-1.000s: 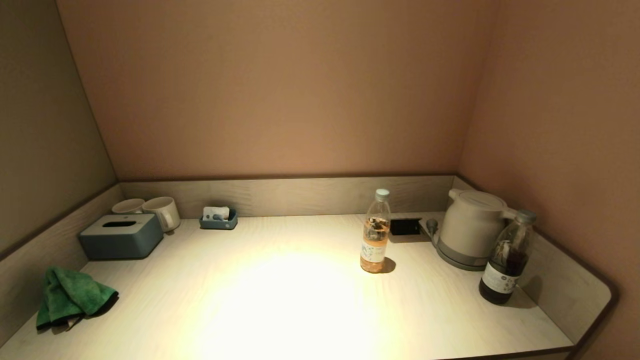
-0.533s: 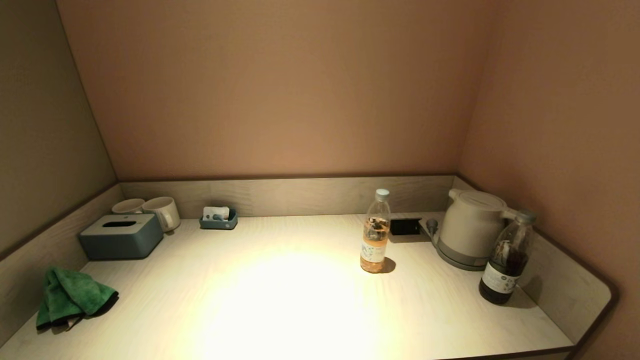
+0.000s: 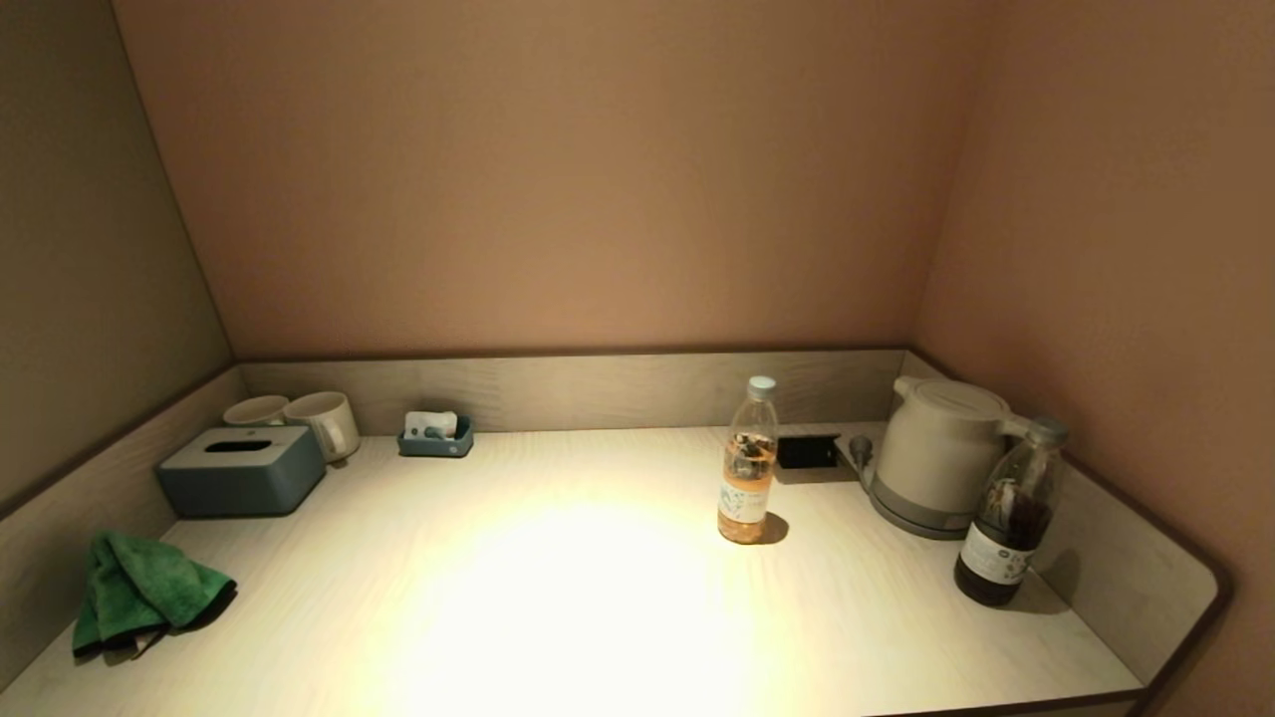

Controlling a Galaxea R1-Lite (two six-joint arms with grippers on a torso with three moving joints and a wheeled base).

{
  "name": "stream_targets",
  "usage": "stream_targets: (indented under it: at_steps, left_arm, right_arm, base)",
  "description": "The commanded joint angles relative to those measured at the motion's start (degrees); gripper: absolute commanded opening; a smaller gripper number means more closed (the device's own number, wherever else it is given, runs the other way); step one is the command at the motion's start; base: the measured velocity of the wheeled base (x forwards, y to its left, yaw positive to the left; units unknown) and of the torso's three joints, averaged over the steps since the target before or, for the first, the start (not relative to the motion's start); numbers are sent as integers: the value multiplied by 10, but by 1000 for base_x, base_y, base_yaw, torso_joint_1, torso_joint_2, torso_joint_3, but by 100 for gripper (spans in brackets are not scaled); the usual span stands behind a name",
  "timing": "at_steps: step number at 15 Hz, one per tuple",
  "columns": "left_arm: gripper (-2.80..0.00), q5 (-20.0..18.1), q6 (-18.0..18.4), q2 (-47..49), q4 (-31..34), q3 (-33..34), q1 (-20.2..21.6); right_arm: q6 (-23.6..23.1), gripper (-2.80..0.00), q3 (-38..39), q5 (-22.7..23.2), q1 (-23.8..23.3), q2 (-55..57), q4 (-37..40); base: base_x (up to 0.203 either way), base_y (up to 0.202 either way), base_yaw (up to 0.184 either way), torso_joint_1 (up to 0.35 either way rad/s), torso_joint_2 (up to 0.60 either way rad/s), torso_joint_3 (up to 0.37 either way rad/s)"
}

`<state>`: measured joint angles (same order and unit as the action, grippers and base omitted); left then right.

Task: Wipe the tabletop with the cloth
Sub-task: Pick up the tablecloth

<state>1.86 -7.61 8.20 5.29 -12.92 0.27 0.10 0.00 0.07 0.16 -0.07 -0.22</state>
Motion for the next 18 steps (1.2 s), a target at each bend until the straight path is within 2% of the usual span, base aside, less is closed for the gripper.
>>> stream_targets:
  at_steps: [1,4,7,12,15,17,18]
  left_arm:
    - [-280,38,-48,181,10,-74,0]
    - [-280,101,-126,384,35,-172,10]
    - [-280,145,-179,563,82,-286,39]
    - [-280,202,-215,889,165,-477,107]
    - [-280,218,-222,999,193,-551,135]
    - [-280,219,-220,1041,207,-569,151]
    - [-280,216,-207,1058,210,-577,167]
  right_arm:
    - [0,-280,0,0,0,1,0]
    - [0,-280,0,0,0,1,0]
    - [0,-280,0,0,0,1,0]
    - [0,-280,0,0,0,1,0]
    - [0,-280,0,0,0,1,0]
    - [0,-280,0,0,0,1,0]
    - [0,-280,0,0,0,1,0]
  base:
    - [0,0,0,0,0,0]
    - [0,0,0,0,0,0]
    - [0,0,0,0,0,0]
    - [0,0,0,0,0,0]
    - [0,0,0,0,0,0]
    - [0,0,0,0,0,0]
    - [0,0,0,0,0,0]
